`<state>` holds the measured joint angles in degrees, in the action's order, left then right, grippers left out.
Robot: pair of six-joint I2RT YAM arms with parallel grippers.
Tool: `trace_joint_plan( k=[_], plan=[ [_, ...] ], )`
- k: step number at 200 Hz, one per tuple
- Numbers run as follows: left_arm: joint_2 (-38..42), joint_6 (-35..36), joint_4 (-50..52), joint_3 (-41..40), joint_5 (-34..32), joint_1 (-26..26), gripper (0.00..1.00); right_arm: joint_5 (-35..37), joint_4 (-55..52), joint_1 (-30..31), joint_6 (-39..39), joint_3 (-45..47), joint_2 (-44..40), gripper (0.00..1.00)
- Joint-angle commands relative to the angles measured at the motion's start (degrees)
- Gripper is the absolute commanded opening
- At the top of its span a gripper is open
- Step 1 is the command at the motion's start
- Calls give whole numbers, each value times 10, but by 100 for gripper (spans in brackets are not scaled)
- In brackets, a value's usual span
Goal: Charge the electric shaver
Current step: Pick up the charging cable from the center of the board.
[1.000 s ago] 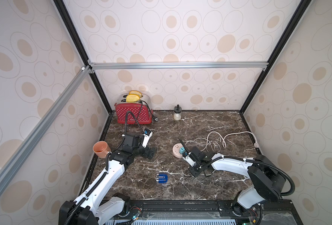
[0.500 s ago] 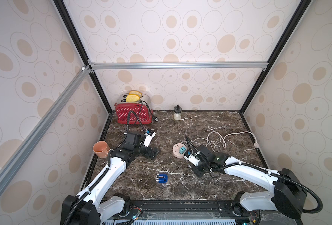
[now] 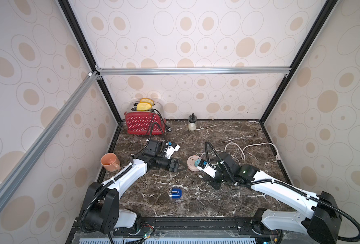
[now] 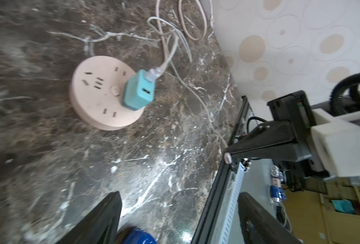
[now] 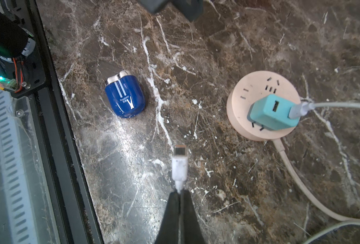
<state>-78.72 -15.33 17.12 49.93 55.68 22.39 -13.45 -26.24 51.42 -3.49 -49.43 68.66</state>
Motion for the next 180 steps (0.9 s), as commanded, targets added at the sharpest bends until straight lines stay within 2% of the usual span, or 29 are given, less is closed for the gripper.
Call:
trace_joint_plan(
  k=[1,39,81,101,130,154,180],
  plan=[
    [-3,-96,-94,-7,63,24,86,-16,20,-1,-30,-25,11,0],
    [-16,-125,-130,-12,83,37,77,-21,39,-1,-45,-47,30,0],
    [-30,-119,-119,-6,115,44,56,-19,56,-1,-55,-63,49,0],
    [-33,-112,-109,-1,117,45,55,-24,64,-2,-58,-71,58,0],
    [-41,-104,-100,6,123,49,47,-25,71,-2,-60,-76,68,0],
    [-46,-87,-79,14,115,50,46,-36,78,-2,-65,-75,69,0],
    [-51,-85,-78,24,111,50,40,-38,79,-1,-68,-71,66,0]
  ],
)
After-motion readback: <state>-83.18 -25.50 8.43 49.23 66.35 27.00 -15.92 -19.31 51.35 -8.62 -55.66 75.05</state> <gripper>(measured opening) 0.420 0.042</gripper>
